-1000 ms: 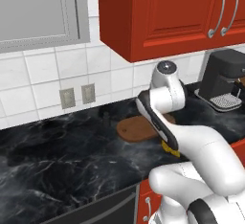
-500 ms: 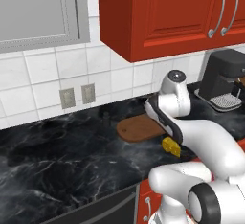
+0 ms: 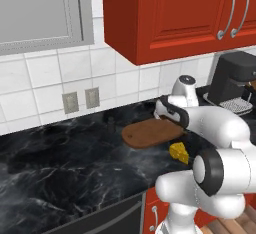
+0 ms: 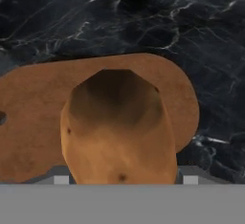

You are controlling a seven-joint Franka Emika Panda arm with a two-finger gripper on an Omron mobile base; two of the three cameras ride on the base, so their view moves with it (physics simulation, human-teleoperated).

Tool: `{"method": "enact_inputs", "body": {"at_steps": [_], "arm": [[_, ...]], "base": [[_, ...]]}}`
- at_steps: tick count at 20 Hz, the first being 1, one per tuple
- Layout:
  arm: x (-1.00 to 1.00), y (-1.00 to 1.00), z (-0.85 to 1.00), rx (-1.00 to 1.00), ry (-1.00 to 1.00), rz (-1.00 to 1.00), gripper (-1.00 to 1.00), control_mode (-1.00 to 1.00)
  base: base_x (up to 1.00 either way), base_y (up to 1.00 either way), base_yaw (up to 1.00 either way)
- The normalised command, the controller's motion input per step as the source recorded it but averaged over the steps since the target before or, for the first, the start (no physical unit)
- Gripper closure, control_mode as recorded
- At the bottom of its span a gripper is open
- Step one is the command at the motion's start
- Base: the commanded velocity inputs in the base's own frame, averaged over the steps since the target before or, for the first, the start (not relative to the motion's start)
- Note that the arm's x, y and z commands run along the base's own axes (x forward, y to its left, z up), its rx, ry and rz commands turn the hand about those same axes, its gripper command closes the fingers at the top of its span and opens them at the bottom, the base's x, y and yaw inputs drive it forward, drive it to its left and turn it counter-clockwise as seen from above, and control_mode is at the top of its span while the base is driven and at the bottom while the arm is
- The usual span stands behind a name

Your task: Retrieve the reheated potato from the microwave, then place the potato, cheese, and condiment on the cutting board.

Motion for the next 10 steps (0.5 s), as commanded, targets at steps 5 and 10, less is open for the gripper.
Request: {"method": "enact_inputs", "body": {"at_steps": [5,10], "arm": [[0.26,-0.16,-0.41,0.0,0.03,0.06,1.0,-1.0],[0.35,-0.13,-0.39,0.0,0.0,0.05,1.0,-1.0]], "base": [[0.0,0.0,0.0],[0.0,0.0,0.0]]}}
